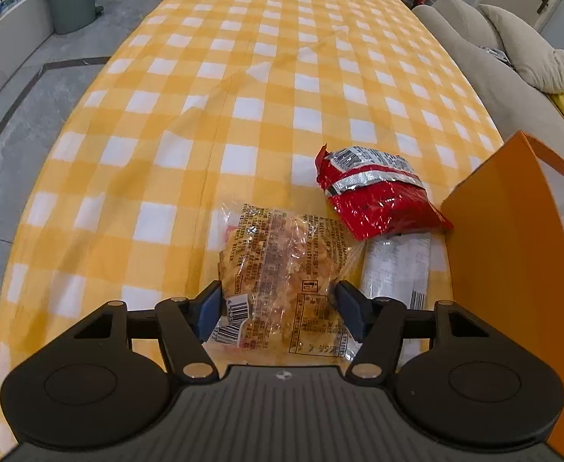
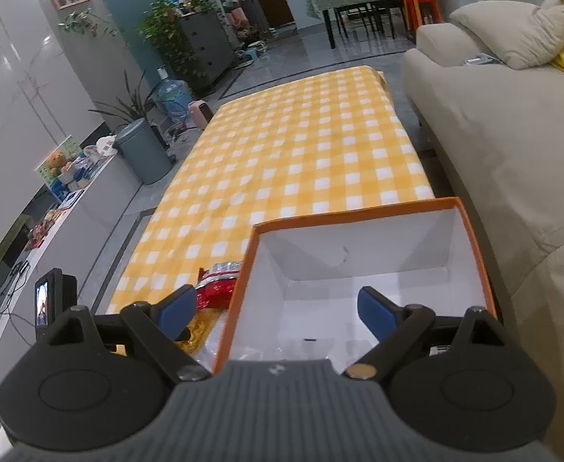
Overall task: Organize snacks
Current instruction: 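Move the open left tool to the clear cracker bag and grasp it, then carry the cracker bag into the box and open the left tool, then grasp the white sausage-stick packet on the table with the right tool, then grasp the red chip bag with the left tool while the right tool holds the white packet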
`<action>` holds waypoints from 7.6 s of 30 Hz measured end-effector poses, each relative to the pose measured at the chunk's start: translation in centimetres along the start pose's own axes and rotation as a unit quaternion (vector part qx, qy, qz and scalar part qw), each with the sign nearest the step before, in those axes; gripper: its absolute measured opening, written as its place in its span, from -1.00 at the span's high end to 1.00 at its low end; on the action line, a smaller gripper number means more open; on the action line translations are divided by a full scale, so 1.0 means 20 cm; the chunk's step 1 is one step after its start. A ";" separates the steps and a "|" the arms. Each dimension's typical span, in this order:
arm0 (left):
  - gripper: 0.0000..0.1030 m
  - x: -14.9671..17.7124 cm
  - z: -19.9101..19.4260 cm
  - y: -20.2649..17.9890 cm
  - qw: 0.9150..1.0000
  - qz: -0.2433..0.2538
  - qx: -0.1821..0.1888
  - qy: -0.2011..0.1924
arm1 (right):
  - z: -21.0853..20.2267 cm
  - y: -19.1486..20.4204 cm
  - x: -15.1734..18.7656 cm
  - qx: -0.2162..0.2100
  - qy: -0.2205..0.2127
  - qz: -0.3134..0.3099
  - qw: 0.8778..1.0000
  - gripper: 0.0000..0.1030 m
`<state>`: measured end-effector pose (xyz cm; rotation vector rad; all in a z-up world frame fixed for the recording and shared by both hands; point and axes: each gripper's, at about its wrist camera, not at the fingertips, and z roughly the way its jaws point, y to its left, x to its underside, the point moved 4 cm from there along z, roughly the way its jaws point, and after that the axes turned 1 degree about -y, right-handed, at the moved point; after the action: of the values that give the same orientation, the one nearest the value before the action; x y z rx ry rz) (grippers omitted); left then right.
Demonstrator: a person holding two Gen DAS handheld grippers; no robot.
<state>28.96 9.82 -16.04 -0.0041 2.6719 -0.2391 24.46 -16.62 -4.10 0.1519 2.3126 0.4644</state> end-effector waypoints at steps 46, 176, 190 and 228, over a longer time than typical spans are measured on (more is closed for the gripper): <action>-0.40 0.01 -0.06 -1.19 0.997 0.059 0.000 -0.048 | -0.13 -0.55 0.04 -0.045 -0.019 0.166 0.985 -0.70; -0.66 0.14 -0.41 0.38 0.994 -0.111 -0.005 -0.018 | 0.67 0.72 0.86 0.190 -0.039 -0.083 0.977 0.14; -0.66 0.17 -0.53 0.39 0.991 -0.128 -0.008 -0.039 | 0.47 0.83 0.82 0.140 -0.069 -0.094 0.983 0.14; -0.74 -0.14 -0.08 -0.42 0.858 0.506 0.072 -0.054 | -0.28 0.50 0.40 0.059 -0.110 -0.060 0.990 0.14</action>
<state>30.49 1.99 -12.01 1.3365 2.1706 -0.0788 14.57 -6.96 -2.00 0.1129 2.1182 0.2376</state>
